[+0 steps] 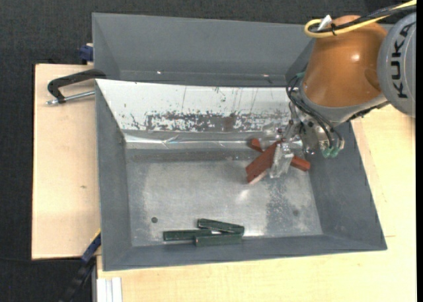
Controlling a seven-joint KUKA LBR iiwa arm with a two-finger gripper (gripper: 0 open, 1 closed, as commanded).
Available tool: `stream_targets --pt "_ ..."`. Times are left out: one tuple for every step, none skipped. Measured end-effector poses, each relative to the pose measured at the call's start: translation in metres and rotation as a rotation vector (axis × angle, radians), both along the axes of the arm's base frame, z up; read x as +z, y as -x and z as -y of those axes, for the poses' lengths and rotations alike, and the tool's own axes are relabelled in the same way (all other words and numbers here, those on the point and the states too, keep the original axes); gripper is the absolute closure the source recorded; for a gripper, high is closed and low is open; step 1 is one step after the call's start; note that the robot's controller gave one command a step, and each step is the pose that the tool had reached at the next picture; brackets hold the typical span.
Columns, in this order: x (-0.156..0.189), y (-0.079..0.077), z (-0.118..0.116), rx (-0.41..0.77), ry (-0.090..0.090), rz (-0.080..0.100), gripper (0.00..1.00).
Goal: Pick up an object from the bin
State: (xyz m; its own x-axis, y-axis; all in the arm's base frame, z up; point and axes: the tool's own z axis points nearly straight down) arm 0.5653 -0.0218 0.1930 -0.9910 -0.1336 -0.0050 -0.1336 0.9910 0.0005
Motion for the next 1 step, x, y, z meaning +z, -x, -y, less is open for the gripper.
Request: stream_targets --pt "0.0149 0.0013 0.0006 0.067 0.000 -0.005 1.00"
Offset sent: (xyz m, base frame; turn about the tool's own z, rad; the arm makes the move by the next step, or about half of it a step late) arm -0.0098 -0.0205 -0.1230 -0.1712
